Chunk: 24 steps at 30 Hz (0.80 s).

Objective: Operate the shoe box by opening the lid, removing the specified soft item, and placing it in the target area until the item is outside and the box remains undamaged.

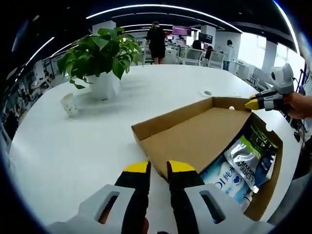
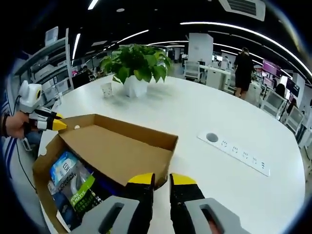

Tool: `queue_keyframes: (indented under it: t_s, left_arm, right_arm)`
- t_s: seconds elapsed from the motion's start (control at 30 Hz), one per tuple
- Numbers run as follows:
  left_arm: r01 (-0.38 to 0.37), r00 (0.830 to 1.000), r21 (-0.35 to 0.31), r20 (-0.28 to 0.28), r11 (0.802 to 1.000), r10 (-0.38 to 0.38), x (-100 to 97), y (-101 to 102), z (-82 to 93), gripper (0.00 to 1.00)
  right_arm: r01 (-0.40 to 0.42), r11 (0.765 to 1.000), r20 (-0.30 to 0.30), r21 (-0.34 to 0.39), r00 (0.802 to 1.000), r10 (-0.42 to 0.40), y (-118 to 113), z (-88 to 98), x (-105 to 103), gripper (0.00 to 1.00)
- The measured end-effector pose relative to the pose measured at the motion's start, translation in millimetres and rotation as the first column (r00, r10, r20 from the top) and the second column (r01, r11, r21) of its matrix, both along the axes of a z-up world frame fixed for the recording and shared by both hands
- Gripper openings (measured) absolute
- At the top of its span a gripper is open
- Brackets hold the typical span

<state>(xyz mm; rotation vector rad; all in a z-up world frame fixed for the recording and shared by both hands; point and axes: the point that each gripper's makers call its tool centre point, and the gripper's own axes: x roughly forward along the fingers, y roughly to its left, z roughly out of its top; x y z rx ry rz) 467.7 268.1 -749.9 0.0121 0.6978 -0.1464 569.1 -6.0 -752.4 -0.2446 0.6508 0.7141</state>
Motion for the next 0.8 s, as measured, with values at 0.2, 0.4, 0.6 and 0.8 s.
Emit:
queue_keyframes:
  t_s: [0.2,0.4,0.6,0.8]
  left_arm:
    - [-0.012,0.999,-0.021,0.036,1.000,0.013,-5.4,6.3,11.7,0.16]
    - [-0.027,0.998,-0.026,0.060,0.999,0.029,-15.0,14.7,24.9,0.18]
    - [-0.026,0.996,-0.041,0.088,0.999,0.030,-26.8,11.9,34.8,0.19]
    - [-0.018,0.995,-0.049,0.101,0.999,0.023,-40.1,5.3,38.9,0.20]
  right_arm:
    - [0.013,1.000,0.020,0.014,1.000,-0.013,-9.8,12.4,-0.5,0.08]
    - [0.016,1.000,0.045,0.024,0.999,-0.017,-18.5,26.4,-5.7,0.12]
    - [0.009,0.999,0.075,0.050,0.997,-0.013,-24.8,39.1,-19.4,0.16]
    - [0.035,0.998,0.073,0.061,0.997,-0.040,-39.4,37.4,-33.8,0.16]
